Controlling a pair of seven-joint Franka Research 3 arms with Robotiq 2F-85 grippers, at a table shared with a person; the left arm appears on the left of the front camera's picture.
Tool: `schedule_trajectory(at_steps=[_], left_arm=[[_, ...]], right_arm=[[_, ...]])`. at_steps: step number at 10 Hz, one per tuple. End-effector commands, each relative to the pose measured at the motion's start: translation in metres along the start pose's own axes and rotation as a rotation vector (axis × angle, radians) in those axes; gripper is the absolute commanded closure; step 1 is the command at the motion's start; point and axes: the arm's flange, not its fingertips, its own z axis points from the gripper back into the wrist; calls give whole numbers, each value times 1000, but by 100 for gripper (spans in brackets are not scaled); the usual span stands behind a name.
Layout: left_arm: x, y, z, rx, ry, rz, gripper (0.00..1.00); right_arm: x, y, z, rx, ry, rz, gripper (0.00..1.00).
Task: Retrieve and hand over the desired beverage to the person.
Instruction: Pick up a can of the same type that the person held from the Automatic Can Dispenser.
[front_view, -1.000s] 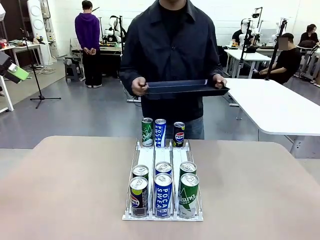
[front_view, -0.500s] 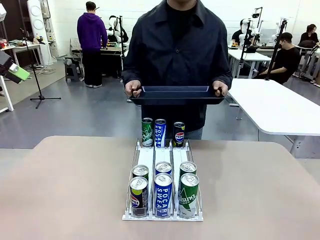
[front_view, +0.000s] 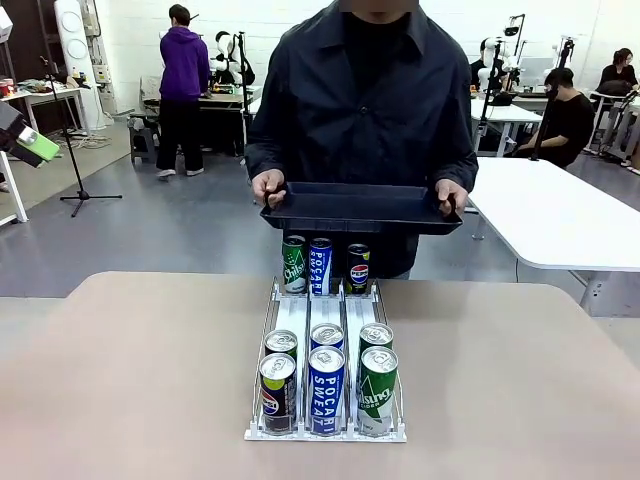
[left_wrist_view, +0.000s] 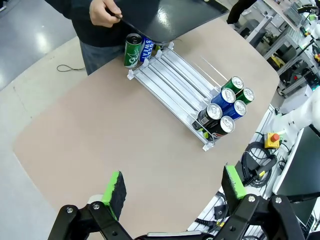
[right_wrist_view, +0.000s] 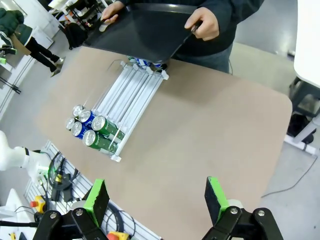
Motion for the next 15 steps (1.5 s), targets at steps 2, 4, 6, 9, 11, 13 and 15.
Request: schedule_trajectory(at_steps=[2,4,6,9,11,13,15], left_arm=[[0,1,2,-15,-7,-16,0],[0,1,2,-15,-7,-16,0],[0,1,2,-15,-7,-16,0],[0,1,2,-15,-7,-16,0],[0,1,2,-15,-7,-16,0],[0,1,2,-15,-7,-16,0],[0,1,2,-15,-7,-16,0]], right_arm=[[1,-1,-1,30,-13,12,0],[1,-1,-1,30,-13,12,0],[1,-1,-1,30,-13,12,0],[1,-1,-1,30,-13,12,0],[1,-1,-1,30,-13,12,0],[1,-1,-1,30,-13,12,0],[1,-1,-1,30,-13,12,0]])
